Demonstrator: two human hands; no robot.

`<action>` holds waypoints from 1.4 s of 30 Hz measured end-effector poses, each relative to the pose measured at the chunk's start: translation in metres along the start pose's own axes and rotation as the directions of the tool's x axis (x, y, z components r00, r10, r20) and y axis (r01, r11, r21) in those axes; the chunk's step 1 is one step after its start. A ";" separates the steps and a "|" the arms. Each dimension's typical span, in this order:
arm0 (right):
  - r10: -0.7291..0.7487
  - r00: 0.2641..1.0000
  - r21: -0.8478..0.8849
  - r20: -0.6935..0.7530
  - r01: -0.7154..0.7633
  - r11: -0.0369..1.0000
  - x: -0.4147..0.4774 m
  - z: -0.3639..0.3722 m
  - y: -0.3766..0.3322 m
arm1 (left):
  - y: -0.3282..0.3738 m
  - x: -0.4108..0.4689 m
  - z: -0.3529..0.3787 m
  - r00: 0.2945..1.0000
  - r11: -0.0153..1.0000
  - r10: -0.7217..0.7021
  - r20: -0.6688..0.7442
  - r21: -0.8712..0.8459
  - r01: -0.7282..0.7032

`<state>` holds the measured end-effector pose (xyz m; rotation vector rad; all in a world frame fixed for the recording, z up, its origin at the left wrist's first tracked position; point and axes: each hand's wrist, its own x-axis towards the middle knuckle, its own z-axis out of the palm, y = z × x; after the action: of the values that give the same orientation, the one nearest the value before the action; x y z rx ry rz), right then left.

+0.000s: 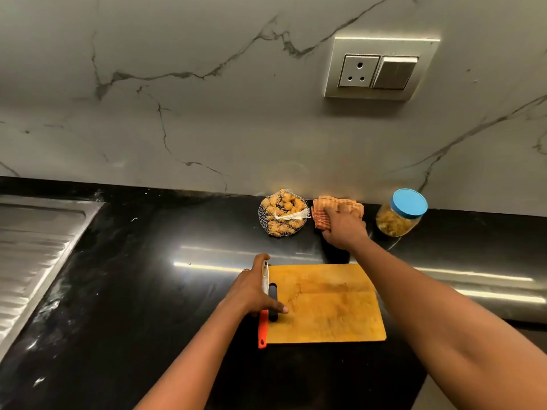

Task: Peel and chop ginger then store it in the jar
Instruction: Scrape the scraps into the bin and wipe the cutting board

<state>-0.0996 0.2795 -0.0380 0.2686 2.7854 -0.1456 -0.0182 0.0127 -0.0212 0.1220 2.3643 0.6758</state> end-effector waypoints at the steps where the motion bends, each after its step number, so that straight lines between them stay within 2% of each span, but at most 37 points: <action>1: -0.009 0.999 -0.046 -0.033 0.008 0.999 0.003 0.001 0.000 | 0.001 0.001 0.000 1.000 1.000 0.005 0.011 -0.005 -0.005; 6: -0.102 0.978 -0.161 -0.184 0.073 0.984 0.014 0.001 0.008 | -0.001 -0.003 0.003 0.998 0.999 0.008 0.062 0.044 -0.011; 9: -0.077 0.967 0.038 -0.242 0.089 0.995 0.012 -0.010 0.011 | -0.005 -0.009 0.008 0.997 0.996 0.005 0.081 0.090 -0.012; 12: -0.006 0.930 0.275 -0.368 0.115 0.955 -0.014 -0.016 0.010 | -0.003 -0.014 0.011 0.995 0.989 -0.005 0.099 0.148 -0.009; 14: -0.013 0.910 0.309 -0.414 0.154 0.938 -0.047 -0.010 0.005 | 0.000 -0.016 0.013 0.995 0.984 -0.014 0.100 0.179 -0.004; 16: -0.114 0.930 0.225 -0.349 0.201 0.954 -0.085 0.008 -0.006 | 0.003 -0.019 0.014 0.995 0.979 -0.026 0.099 0.205 0.006; 18: -0.232 0.952 0.106 -0.202 0.257 0.961 -0.119 0.033 -0.022 | 0.007 -0.021 0.014 0.996 0.969 -0.028 0.087 0.246 0.006; 20: -0.289 0.947 0.022 -0.138 0.295 0.955 -0.143 0.054 -0.039 | 0.011 -0.022 0.014 0.998 0.958 -0.026 0.064 0.286 0.006; 24: -0.219 0.954 0.086 -0.206 0.240 0.967 -0.156 0.058 -0.058 | 0.012 -0.024 0.017 1.000 0.943 -0.019 0.017 0.333 0.012; 26: -0.162 0.974 0.175 -0.160 0.189 0.966 -0.153 0.056 -0.062 | 0.014 -0.026 0.017 1.000 0.939 -0.017 0.008 0.344 0.013; 28: -0.047 0.994 0.288 -0.097 0.073 0.955 -0.145 0.053 -0.064 | 0.017 -0.027 0.018 1.000 0.935 -0.021 -0.008 0.354 0.023; 30: 0.064 0.995 0.303 -0.078 -0.038 0.952 -0.141 0.053 -0.068 | 0.020 -0.025 0.019 1.000 0.922 -0.028 -0.012 0.386 0.031; 33: 0.085 0.983 0.203 -0.162 -0.051 0.978 -0.145 0.066 -0.084 | 0.021 -0.024 0.021 0.999 0.912 -0.046 -0.015 0.407 0.048; 37: -0.049 0.930 0.210 -0.363 0.133 0.969 -0.145 0.090 -0.095 | 0.025 -0.023 0.022 0.998 0.914 -0.068 -0.012 0.401 0.067; 40: -0.129 0.909 0.113 -0.396 0.188 0.976 -0.143 0.095 -0.080 | 0.028 -0.021 0.023 0.996 0.906 -0.090 -0.019 0.414 0.090; 42: -0.121 0.918 0.109 -0.378 0.174 0.979 -0.143 0.097 -0.059 | 0.025 -0.018 0.025 0.996 0.904 -0.088 -0.021 0.419 0.089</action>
<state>0.0515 0.1855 -0.0760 0.1273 3.1779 -0.3643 0.0091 0.0407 -0.0138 0.1988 2.4665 0.1130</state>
